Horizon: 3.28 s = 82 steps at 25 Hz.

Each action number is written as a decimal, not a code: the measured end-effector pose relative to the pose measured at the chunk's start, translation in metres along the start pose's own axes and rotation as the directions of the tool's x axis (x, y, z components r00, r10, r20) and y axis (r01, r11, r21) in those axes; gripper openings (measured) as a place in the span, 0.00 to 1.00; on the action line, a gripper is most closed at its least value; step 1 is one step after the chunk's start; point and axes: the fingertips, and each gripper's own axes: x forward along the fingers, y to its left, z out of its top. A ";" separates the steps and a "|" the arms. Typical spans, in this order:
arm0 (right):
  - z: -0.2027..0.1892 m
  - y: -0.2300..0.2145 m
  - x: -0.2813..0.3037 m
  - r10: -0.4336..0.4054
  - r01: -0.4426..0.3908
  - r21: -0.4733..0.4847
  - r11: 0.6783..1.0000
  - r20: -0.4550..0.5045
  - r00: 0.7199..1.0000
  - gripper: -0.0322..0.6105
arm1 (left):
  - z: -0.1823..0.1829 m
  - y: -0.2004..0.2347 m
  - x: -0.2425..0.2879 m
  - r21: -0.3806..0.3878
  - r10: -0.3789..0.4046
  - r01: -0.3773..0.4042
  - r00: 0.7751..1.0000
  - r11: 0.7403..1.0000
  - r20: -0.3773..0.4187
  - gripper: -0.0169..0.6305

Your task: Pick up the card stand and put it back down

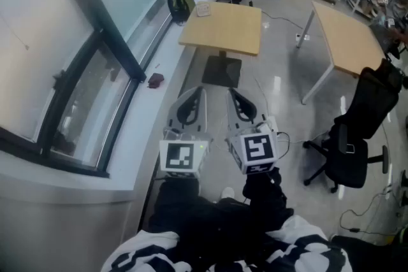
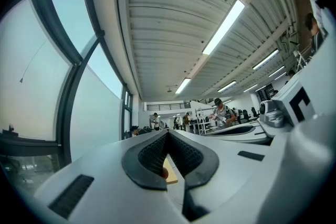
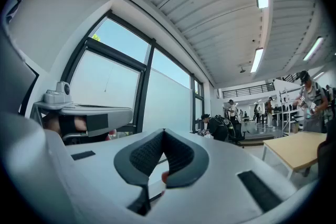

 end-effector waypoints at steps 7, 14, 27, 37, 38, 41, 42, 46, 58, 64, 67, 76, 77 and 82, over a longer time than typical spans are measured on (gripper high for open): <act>-0.011 -0.031 -0.012 -0.005 0.005 -0.014 1.000 0.019 1.000 0.08 | -0.019 -0.011 0.007 0.026 0.042 -0.041 0.998 0.999 -0.044 0.04; -0.020 -0.048 -0.017 -0.021 0.021 0.008 1.000 -0.013 1.000 0.08 | -0.033 0.000 0.001 0.001 0.115 -0.116 0.985 0.993 -0.126 0.04; -0.038 -0.087 0.066 -0.048 0.049 0.027 0.998 -0.041 0.998 0.08 | -0.072 0.069 0.057 -0.035 0.120 -0.127 0.979 0.991 -0.163 0.04; -0.021 -0.122 0.178 -0.111 0.111 -0.019 0.994 -0.019 0.994 0.08 | -0.075 0.160 0.151 -0.046 0.121 -0.126 0.988 0.991 -0.094 0.04; -0.020 -0.123 0.188 -0.115 0.115 -0.022 0.993 -0.018 0.993 0.08 | -0.077 0.165 0.159 -0.046 0.114 -0.118 0.989 0.992 -0.095 0.04; -0.025 -0.125 0.210 -0.126 0.126 -0.022 0.992 -0.020 0.992 0.08 | -0.086 0.179 0.178 -0.049 0.100 -0.105 0.991 0.993 -0.094 0.04; -0.029 -0.127 0.217 -0.128 0.128 -0.021 0.992 -0.026 0.991 0.08 | -0.090 0.185 0.184 -0.054 0.098 -0.104 0.990 0.993 -0.096 0.04; -0.041 -0.147 0.246 -0.142 0.142 -0.009 0.990 -0.053 0.988 0.08 | -0.107 0.202 0.208 -0.063 0.092 -0.101 0.988 0.993 -0.127 0.04; -0.054 -0.239 0.384 -0.047 0.048 0.042 0.998 -0.024 0.999 0.08 | -0.146 0.234 0.355 -0.043 0.133 -0.141 0.980 0.989 -0.145 0.04; -0.039 -0.297 0.456 0.026 -0.026 0.051 0.998 -0.005 1.000 0.08 | -0.160 0.237 0.443 -0.061 0.150 -0.163 0.973 0.985 -0.174 0.04; -0.040 -0.318 0.482 0.051 -0.050 0.071 0.996 -0.012 0.999 0.08 | -0.164 0.240 0.469 -0.052 0.173 -0.185 0.967 0.981 -0.186 0.04; -0.060 -0.329 0.563 0.108 -0.104 0.087 0.991 -0.054 0.993 0.08 | -0.183 0.285 0.534 -0.045 0.196 -0.209 0.960 0.977 -0.201 0.04; -0.059 -0.330 0.575 0.108 -0.104 0.077 0.992 -0.052 0.993 0.08 | -0.187 0.294 0.543 -0.048 0.194 -0.207 0.961 0.977 -0.198 0.04; -0.048 -0.342 0.631 0.068 -0.067 0.032 0.997 -0.028 0.997 0.08 | -0.197 0.336 0.589 -0.050 0.162 -0.172 0.973 0.984 -0.166 0.04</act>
